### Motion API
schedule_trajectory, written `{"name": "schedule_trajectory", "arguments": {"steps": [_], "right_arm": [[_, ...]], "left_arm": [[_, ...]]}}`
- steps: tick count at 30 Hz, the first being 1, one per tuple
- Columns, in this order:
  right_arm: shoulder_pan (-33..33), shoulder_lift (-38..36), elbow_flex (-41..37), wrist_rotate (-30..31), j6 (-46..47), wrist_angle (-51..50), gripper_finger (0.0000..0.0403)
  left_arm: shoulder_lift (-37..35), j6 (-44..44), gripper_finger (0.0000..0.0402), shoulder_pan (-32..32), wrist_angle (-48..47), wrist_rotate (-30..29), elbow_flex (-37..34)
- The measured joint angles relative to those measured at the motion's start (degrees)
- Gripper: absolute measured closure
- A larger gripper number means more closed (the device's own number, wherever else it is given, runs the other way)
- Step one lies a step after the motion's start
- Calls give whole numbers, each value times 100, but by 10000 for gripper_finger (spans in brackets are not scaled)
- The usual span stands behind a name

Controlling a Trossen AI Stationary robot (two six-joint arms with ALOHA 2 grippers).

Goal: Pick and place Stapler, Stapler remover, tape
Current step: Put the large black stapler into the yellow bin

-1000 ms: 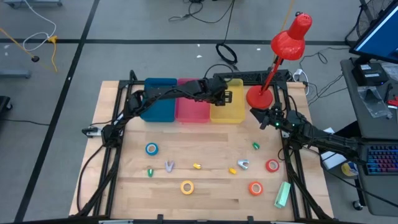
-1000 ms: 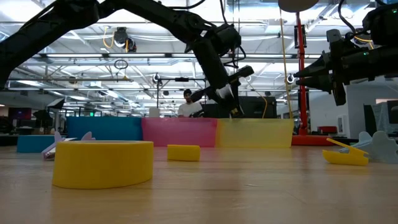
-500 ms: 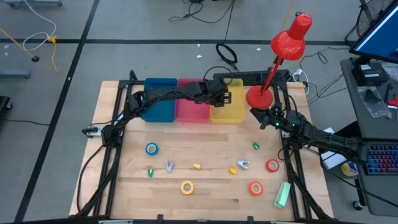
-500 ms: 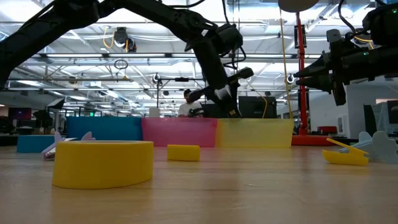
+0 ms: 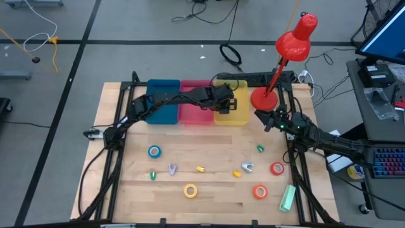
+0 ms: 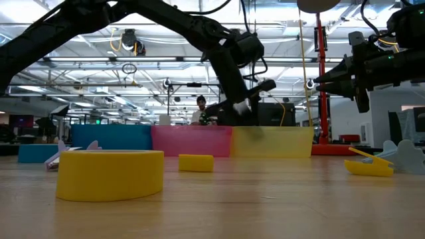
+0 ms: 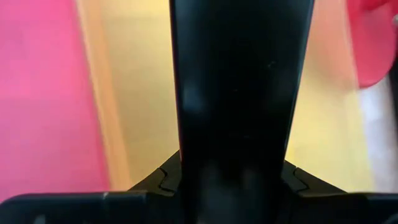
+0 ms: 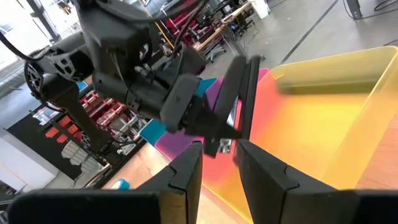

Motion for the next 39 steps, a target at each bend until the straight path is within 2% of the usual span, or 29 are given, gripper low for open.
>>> {"name": "schedule_trajectory", "arguments": {"steps": [5, 14, 22, 27, 31, 34, 39], "right_arm": [[1, 9, 0, 1, 0, 13, 307], [-1, 9, 1, 153, -4, 18, 307], [-1, 32, -1, 182, -100, 46, 308], [-1, 66, -1, 481, -596, 181, 307], [1, 94, -1, 632, -1039, 560, 307], [1, 96, -1, 754, -1507, 725, 307], [1, 96, -1, 763, -1519, 1043, 307]], "left_arm": [[-101, 82, 274, 5, 135, 25, 2], [-256, 453, 274, -72, -12, 543, 60], [-818, 1990, 274, -271, -467, 612, 197], [-1019, 3232, 274, -533, -837, 601, 197], [-1025, 4192, 274, -718, -1023, 923, 197], [-1025, 4514, 274, -811, -1079, 1066, 197], [-1025, 4530, 274, -851, -1050, 1112, 196]]}}
